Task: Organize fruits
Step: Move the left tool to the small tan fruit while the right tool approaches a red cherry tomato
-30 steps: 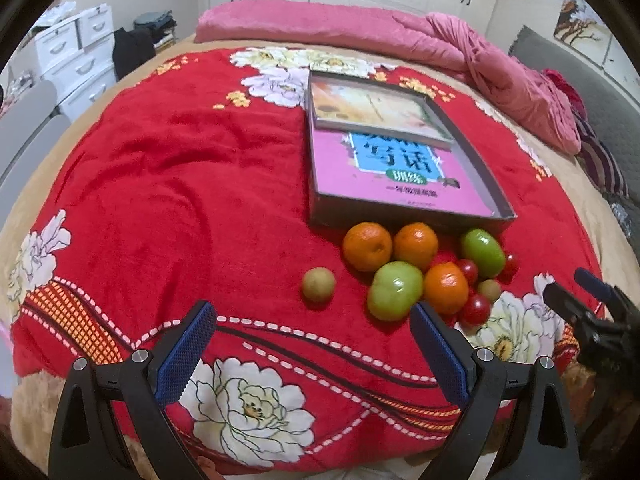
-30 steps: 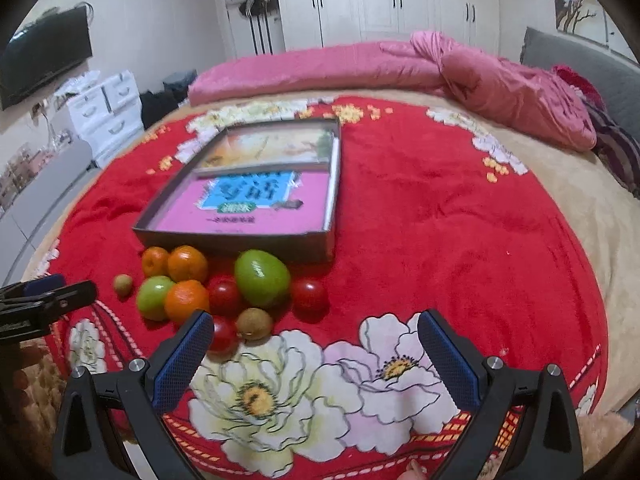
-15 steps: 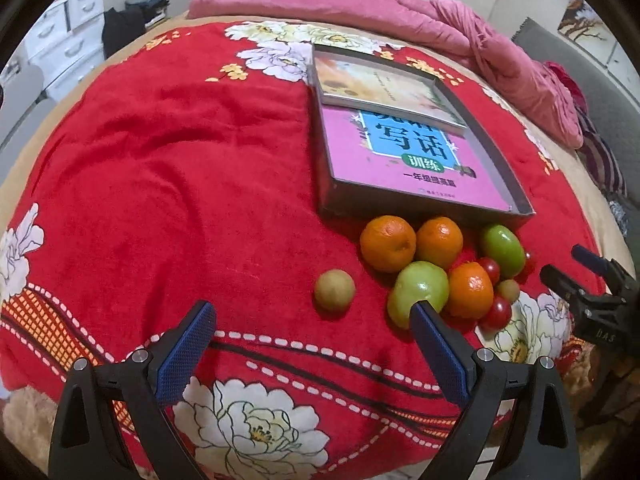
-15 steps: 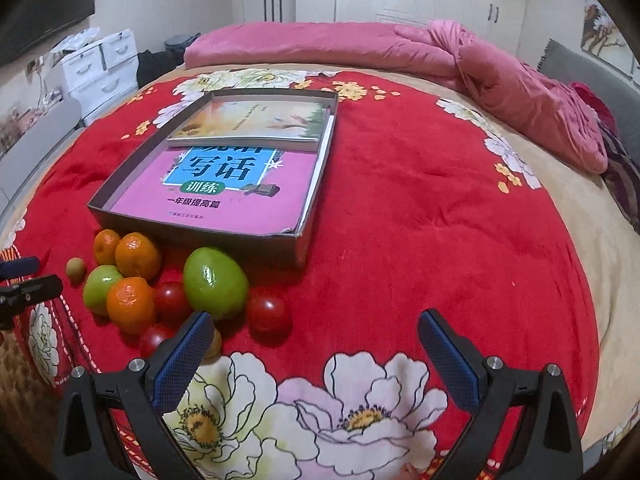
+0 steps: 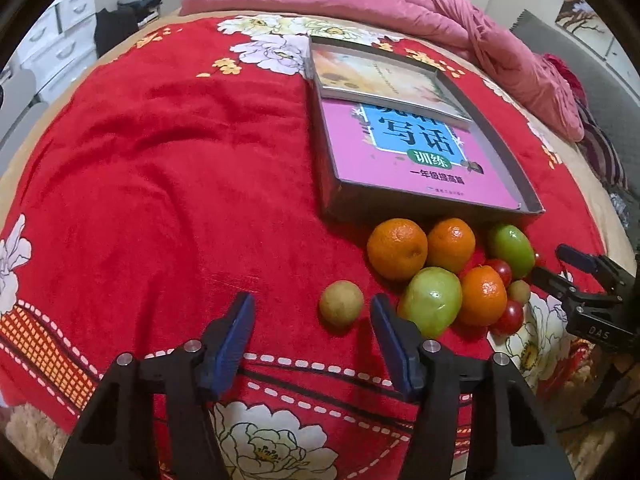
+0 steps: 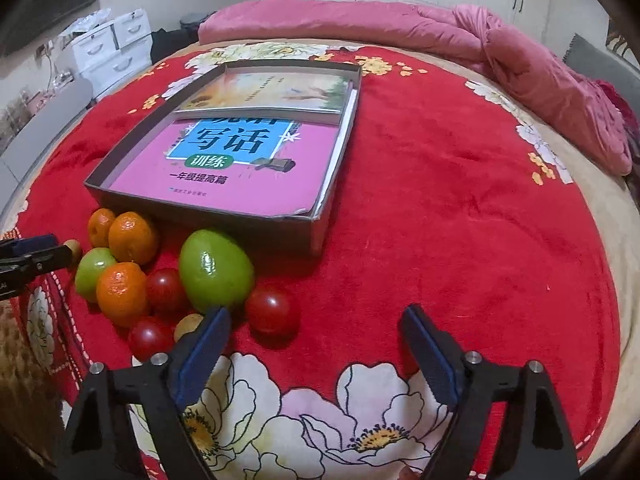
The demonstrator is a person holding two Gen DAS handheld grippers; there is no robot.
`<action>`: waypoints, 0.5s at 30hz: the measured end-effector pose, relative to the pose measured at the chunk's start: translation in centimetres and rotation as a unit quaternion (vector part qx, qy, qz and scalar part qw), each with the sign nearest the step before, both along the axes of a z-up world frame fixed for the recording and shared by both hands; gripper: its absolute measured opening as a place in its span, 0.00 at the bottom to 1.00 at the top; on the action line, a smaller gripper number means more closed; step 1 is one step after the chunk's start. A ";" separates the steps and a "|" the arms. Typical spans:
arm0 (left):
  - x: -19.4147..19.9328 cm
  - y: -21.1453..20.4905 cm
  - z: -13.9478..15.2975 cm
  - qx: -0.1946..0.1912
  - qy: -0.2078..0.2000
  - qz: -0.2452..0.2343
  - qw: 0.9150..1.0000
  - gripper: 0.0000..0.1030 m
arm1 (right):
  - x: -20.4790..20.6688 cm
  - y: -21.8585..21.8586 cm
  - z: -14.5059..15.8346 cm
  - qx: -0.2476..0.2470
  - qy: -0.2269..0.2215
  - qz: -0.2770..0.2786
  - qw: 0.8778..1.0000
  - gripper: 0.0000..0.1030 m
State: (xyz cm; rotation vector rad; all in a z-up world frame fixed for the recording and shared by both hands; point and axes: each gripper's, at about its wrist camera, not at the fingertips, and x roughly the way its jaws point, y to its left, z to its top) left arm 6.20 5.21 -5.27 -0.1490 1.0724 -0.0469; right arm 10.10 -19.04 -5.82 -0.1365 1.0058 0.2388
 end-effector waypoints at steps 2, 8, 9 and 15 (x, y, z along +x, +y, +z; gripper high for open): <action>0.0 -0.1 0.0 -0.001 -0.003 -0.005 1.000 0.56 | -0.1 0.1 0.1 0.004 0.000 0.011 1.000 0.69; 0.1 -0.4 -0.3 -0.006 0.000 -0.017 1.000 0.46 | -0.3 0.8 0.4 -0.002 -0.001 0.052 0.999 0.56; 0.1 -0.4 -0.3 -0.006 0.001 -0.019 1.000 0.46 | -0.2 0.8 0.3 -0.002 0.003 0.057 0.998 0.56; 0.4 -0.3 -0.5 -0.009 0.002 -0.023 1.000 0.40 | 0.3 1.2 0.2 -0.006 0.021 0.105 0.994 0.45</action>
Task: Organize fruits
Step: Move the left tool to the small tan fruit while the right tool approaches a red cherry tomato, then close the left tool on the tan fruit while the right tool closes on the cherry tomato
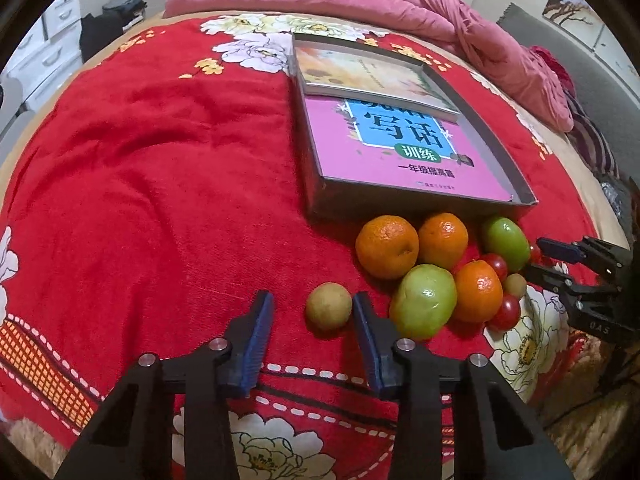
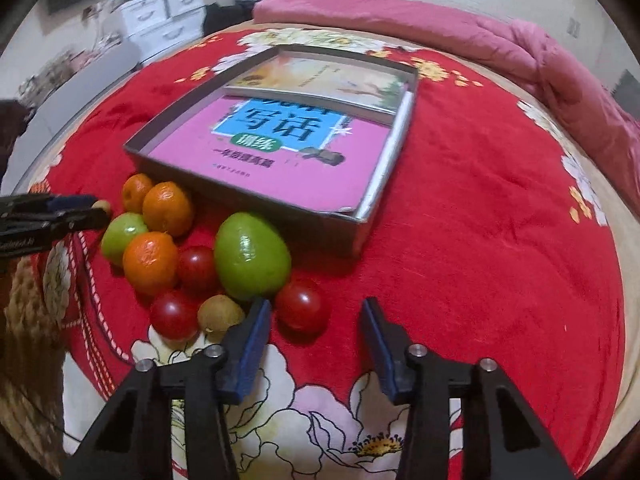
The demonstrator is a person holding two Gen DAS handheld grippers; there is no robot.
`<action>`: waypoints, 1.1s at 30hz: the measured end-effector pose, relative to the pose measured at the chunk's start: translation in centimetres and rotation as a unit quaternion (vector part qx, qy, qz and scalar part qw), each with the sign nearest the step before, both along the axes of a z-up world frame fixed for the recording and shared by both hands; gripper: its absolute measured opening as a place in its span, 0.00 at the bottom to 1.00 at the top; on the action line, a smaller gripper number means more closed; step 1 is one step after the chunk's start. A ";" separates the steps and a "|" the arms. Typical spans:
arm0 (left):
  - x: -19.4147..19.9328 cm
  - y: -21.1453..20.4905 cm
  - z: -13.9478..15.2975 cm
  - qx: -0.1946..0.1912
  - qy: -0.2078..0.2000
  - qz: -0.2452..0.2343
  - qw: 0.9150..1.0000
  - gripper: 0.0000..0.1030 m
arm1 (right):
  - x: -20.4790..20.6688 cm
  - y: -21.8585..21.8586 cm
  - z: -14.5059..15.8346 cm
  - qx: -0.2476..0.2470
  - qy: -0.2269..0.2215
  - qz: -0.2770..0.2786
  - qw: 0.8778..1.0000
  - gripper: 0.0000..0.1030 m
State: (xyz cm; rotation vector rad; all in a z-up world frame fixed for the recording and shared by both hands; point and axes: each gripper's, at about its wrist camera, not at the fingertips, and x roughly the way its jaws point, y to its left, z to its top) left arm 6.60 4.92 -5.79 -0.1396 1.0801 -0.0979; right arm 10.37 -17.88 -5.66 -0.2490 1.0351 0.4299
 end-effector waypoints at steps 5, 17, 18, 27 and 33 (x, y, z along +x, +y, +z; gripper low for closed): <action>0.4 0.1 -0.3 -0.004 0.002 0.000 1.000 0.40 | -0.4 0.9 -0.6 -0.024 -0.001 0.038 0.999 0.36; 0.5 -0.4 -0.4 0.000 0.007 -0.006 1.000 0.26 | 0.1 1.2 -0.8 -0.016 0.003 0.066 0.998 0.27; 0.5 -0.4 -0.4 -0.005 0.008 -0.007 1.000 0.23 | 0.1 0.8 -0.6 -0.006 0.005 0.058 0.998 0.27; 0.0 -0.6 0.5 -0.022 0.010 0.001 1.000 0.23 | 0.7 -1.4 1.4 0.085 -0.002 0.011 0.996 0.27; -0.4 -1.3 3.1 -0.018 -0.015 -0.001 1.000 0.23 | 0.4 -1.6 2.7 0.118 -0.021 0.010 0.993 0.27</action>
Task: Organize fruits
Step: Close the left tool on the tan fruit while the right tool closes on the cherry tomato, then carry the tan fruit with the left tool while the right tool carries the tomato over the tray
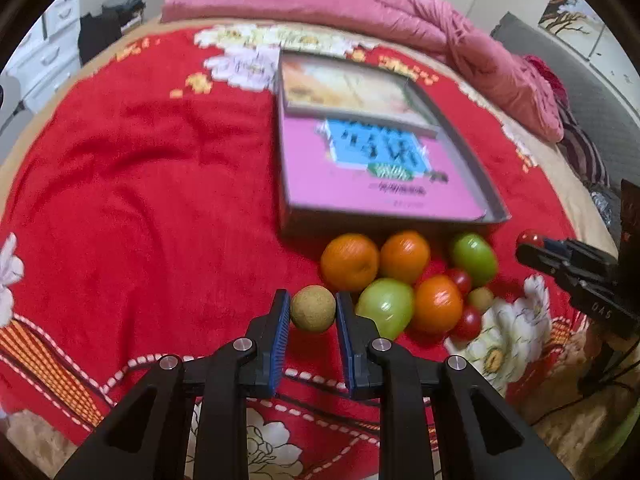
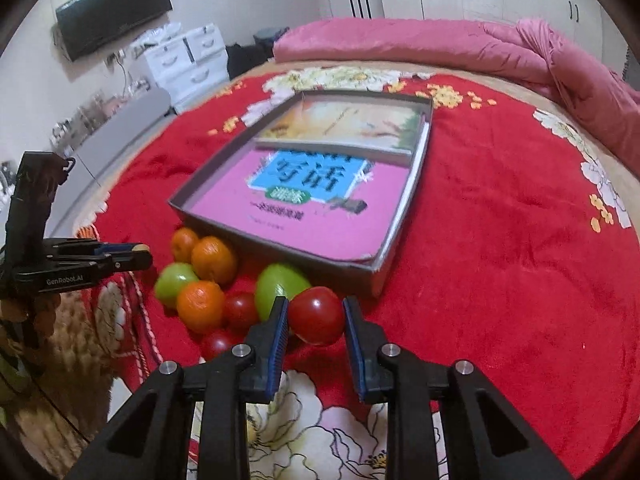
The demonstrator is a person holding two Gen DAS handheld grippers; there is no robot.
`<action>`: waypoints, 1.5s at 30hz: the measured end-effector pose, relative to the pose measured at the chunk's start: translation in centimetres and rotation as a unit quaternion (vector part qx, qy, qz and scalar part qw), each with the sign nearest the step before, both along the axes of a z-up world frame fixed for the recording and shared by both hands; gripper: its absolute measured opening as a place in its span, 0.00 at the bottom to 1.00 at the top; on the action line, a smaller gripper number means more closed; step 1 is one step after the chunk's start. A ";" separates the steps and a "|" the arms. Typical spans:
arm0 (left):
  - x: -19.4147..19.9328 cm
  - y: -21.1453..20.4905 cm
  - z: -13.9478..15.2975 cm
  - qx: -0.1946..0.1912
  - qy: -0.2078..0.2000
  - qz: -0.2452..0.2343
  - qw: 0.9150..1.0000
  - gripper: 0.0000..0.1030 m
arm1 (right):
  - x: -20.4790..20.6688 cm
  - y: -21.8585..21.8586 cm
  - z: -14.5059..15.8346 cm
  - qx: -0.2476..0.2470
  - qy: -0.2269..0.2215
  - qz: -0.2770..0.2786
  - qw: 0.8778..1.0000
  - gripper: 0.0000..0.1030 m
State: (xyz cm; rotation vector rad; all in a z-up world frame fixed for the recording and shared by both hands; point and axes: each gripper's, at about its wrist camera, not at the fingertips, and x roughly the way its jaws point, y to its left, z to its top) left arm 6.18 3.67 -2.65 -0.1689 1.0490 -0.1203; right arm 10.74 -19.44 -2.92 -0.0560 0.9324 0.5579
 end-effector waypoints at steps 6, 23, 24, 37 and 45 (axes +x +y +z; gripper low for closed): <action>0.6 -0.9 2.5 0.004 -0.034 -0.001 0.999 0.23 | -0.2 0.1 1.8 0.022 -0.045 -0.004 0.999 0.27; 6.3 -2.6 4.0 0.007 -0.059 0.003 0.998 0.23 | 1.6 0.2 3.3 0.062 -0.069 -0.038 0.995 0.27; 6.6 -2.7 3.9 0.008 -0.059 0.003 0.998 0.23 | 1.7 0.4 3.3 0.059 -0.070 -0.038 0.995 0.27; 9.6 -3.4 0.7 0.029 -0.026 0.009 0.999 0.23 | 4.7 2.7 0.6 0.005 -0.053 -0.026 0.998 0.27; 10.2 -3.9 -0.8 0.036 -0.010 -0.001 0.999 0.23 | 5.5 3.7 -0.9 -0.021 -0.038 -0.017 0.999 0.27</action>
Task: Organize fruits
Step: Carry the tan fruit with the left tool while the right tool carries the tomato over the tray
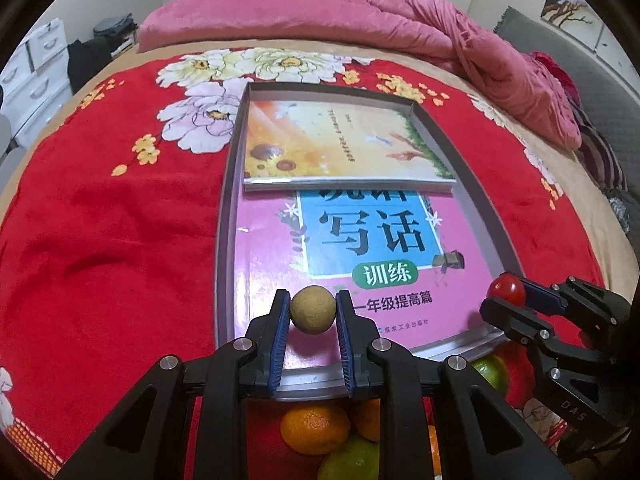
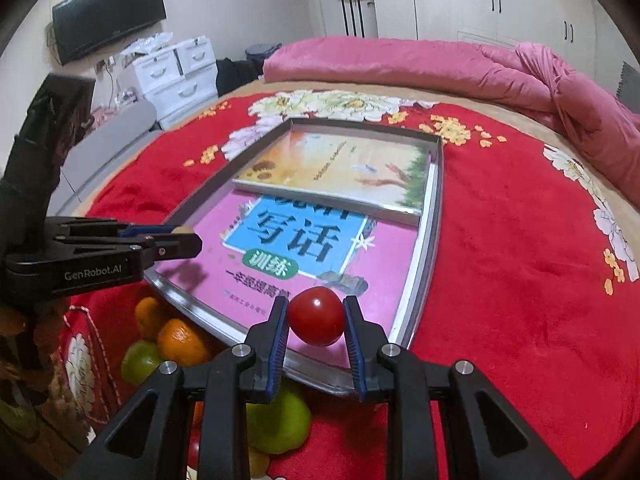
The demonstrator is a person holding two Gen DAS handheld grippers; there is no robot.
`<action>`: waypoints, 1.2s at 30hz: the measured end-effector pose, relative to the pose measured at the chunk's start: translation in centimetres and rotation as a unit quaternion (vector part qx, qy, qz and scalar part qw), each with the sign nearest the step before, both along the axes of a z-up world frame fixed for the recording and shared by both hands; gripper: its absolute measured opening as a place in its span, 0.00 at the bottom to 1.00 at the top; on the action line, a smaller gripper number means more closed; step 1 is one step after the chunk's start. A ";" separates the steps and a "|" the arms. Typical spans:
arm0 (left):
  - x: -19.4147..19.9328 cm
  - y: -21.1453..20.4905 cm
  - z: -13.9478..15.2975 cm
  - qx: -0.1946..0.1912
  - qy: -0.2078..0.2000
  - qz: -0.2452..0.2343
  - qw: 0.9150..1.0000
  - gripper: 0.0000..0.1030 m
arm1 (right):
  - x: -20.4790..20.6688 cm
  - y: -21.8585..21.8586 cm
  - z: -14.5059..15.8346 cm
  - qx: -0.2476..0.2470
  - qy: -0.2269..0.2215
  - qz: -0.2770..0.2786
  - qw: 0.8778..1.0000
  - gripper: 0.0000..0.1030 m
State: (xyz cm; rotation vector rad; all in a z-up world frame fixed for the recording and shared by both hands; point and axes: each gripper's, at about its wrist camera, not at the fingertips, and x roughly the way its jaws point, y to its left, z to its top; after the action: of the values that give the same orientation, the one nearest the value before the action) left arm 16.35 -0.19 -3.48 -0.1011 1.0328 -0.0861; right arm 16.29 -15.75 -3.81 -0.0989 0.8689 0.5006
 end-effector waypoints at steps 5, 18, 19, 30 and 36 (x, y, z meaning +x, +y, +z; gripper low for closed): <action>-0.1 -0.1 -0.6 0.004 0.007 -0.003 1.000 0.23 | 0.0 0.0 -0.4 -0.007 0.005 -0.001 1.000 0.27; -0.4 0.3 -1.3 0.000 0.014 -0.007 1.000 0.23 | 0.4 -0.4 -1.2 -0.017 0.020 -0.018 0.999 0.27; -0.4 0.3 -1.3 -0.001 0.013 -0.006 1.000 0.23 | 0.4 -0.5 -1.2 -0.015 0.021 -0.019 0.999 0.27; -0.5 0.3 -1.2 -0.009 0.011 -0.006 1.000 0.23 | 0.4 -0.8 -1.2 0.004 0.026 -0.019 0.999 0.33; -0.8 0.4 -1.0 -0.017 0.009 -0.005 1.000 0.27 | 0.1 -0.7 -0.6 0.011 0.012 -0.015 1.000 0.45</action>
State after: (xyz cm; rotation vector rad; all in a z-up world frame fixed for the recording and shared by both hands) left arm 15.59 0.25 -4.45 -0.1276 1.0492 -0.1122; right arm 16.39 -16.48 -4.42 -0.0600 0.8873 0.4829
